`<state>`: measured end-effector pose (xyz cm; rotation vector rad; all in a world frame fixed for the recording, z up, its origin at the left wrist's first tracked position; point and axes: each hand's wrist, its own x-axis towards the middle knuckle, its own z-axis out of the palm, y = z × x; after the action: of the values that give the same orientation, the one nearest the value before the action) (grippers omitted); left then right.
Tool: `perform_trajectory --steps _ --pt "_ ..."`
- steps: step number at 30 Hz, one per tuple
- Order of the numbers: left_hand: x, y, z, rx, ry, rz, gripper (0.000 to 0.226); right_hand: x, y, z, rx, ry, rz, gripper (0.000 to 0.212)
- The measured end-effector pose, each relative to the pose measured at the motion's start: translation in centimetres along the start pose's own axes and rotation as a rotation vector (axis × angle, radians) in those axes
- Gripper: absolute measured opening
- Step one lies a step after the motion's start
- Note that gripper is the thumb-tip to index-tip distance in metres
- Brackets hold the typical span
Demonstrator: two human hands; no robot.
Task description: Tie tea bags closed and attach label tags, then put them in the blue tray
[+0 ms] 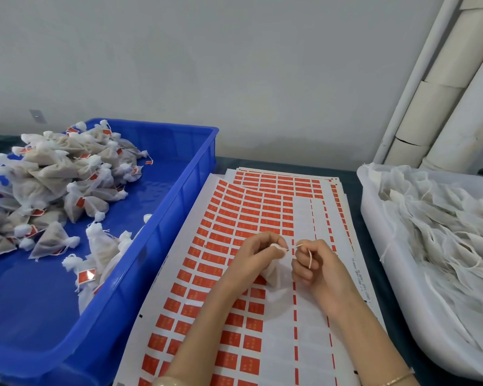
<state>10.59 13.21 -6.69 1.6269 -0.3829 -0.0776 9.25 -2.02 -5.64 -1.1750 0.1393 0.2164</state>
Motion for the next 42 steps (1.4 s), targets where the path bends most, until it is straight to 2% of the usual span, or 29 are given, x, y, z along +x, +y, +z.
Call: perform_trajectory --steps 6,9,11,13,18,21,22,24,26,29,32,35,37,42 --pt "0.1 0.2 0.2 -0.044 0.037 -0.012 0.017 0.3 0.0 -0.3 0.408 -0.068 0.1 0.026" --pt "0.2 -0.3 0.4 0.032 0.042 -0.007 0.009 0.3 -0.1 -0.5 0.57 -0.126 0.112 0.027" --pt "0.2 -0.6 0.6 0.092 0.047 0.005 0.014 0.2 -0.1 -0.7 0.638 -0.128 0.108 0.028" --pt "0.1 -0.7 0.6 0.122 0.075 0.006 0.014 0.3 -0.1 -0.8 0.494 -0.061 0.077 0.026" --pt "0.0 -0.6 0.3 0.064 0.226 0.005 0.018 2.0 -0.3 -0.9 -0.234 0.349 -0.031 0.023" --pt "0.1 -0.6 0.4 0.054 0.267 -0.026 0.013 3.1 0.4 -1.7 -0.686 0.58 -0.303 0.012" --pt "0.2 -0.5 0.3 0.046 0.28 -0.03 0.013 3.4 0.6 -1.8 -0.827 0.628 -0.335 0.009" --pt "0.3 -0.5 0.3 0.034 0.306 -0.029 0.015 4.3 0.9 -2.1 -1.044 0.694 -0.282 0.037" --pt "0.3 -0.5 0.3 0.027 0.323 -0.033 0.016 4.8 0.7 -1.9 -1.155 0.689 -0.214 0.051" --pt "0.3 -0.5 0.4 0.027 0.317 -0.038 0.016 5.3 0.9 -1.2 -1.163 0.646 -0.22 0.051" --pt "0.2 -0.6 0.3 0.014 0.31 -0.044 0.015 5.5 0.3 -1.0 -0.859 0.667 -0.307 0.044" --pt "0.1 -0.6 0.4 0.014 0.321 -0.048 0.015 5.5 -0.9 -1.4 -0.608 0.708 -0.269 0.064" --pt "-0.1 -0.6 0.5 0.019 0.342 -0.048 0.014 5.3 -1.3 -1.6 -0.593 0.684 -0.159 0.074" --pt "-0.2 -0.2 0.0 0.13 0.312 -0.149 0.019 4.7 -1.9 -2.7 -0.639 0.504 -0.052 0.036"
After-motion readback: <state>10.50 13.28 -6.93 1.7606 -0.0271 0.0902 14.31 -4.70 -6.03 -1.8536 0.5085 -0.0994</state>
